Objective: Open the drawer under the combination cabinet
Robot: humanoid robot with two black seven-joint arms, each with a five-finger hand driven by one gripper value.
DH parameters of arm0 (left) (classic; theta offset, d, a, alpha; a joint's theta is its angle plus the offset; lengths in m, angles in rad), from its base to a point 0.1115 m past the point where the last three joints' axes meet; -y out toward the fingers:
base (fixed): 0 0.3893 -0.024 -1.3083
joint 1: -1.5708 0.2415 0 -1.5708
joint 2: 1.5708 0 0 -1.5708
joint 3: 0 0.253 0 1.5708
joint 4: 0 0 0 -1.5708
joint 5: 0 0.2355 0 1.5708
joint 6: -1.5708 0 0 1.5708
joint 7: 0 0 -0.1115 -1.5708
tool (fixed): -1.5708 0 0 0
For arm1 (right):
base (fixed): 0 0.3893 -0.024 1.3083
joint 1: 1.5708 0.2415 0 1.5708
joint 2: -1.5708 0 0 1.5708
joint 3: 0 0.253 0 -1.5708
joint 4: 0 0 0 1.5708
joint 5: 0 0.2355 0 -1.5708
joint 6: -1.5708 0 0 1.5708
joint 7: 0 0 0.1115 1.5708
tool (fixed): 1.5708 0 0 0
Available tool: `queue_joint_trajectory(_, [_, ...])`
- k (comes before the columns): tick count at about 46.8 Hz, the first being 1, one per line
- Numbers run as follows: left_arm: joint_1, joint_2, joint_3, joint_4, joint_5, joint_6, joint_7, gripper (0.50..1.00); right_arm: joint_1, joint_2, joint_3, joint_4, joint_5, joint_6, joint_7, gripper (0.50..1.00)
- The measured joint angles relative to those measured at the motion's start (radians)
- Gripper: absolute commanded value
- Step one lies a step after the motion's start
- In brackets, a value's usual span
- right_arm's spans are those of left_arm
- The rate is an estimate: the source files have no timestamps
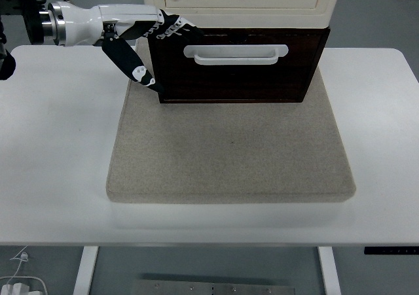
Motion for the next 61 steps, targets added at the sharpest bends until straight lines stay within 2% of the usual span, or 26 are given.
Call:
queue_joint_trajectory(24, [-0.060,-0.082,0.001,0.018,-0.015,0.000,0.107,1.000,0.000,0.000,0.000,0.000,0.000,0.000,0.000,0.928])
queue_joint_trajectory(32, [-0.093,-0.120,0.011,0.023,-0.036,0.000,0.157,1.000,0.000,0.000,0.000,0.000,0.000,0.000,0.000,0.928])
queue_joint_trajectory(42, [-0.118,-0.130,0.023,0.037,-0.038,0.000,0.190,1.000,0.000,0.000,0.000,0.000,0.000,0.000,0.000,0.928])
queue_joint_trajectory(50, [-0.140,-0.194,0.042,0.064,-0.038,0.000,0.217,1.000,0.000,0.000,0.000,0.000,0.000,0.000,0.000,0.928])
queue_joint_trajectory(61, [-0.184,-0.225,0.078,0.094,-0.036,0.000,0.240,1.000,0.000,0.000,0.000,0.000,0.000,0.000,0.001,0.928])
